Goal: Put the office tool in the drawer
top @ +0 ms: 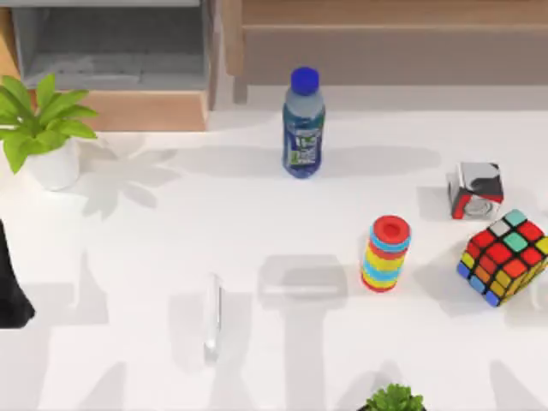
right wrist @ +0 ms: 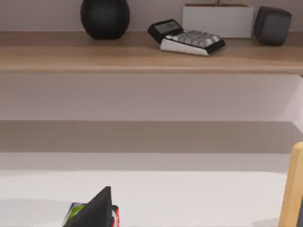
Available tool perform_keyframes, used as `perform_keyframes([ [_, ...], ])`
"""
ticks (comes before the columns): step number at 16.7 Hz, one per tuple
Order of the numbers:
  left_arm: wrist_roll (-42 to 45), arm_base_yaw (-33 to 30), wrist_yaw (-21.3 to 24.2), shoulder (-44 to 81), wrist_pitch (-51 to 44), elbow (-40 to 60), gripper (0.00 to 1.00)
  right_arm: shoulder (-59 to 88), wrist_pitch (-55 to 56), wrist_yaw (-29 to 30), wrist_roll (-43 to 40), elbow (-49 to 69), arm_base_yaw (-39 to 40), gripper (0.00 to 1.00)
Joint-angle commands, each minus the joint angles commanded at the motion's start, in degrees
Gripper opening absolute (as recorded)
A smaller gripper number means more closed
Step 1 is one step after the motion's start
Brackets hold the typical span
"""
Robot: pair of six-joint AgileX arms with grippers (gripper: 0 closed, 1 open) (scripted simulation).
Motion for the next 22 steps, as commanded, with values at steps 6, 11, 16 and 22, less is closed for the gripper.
perform_keyframes([
  [6,3.8,0.6,1.6,4.5,2.7,2.5,1.0,0.0,0.0,0.0,0.0,0.0,0.0,1.0],
  [11,15.8,3.5,5.7,20.5,11.4,10.5,1.0,0.0,0.0,0.0,0.0,0.0,0.0,1.0],
  [16,33.1,8.4,10.9,44.9,24.1,22.1,1.0,0.0,0.0,0.0,0.0,0.0,0.0,1.0],
  [22,56.3,14.8,17.5,79.1,41.3,38.2,1.0,0.0,0.0,0.0,0.0,0.0,0.0,1.0],
])
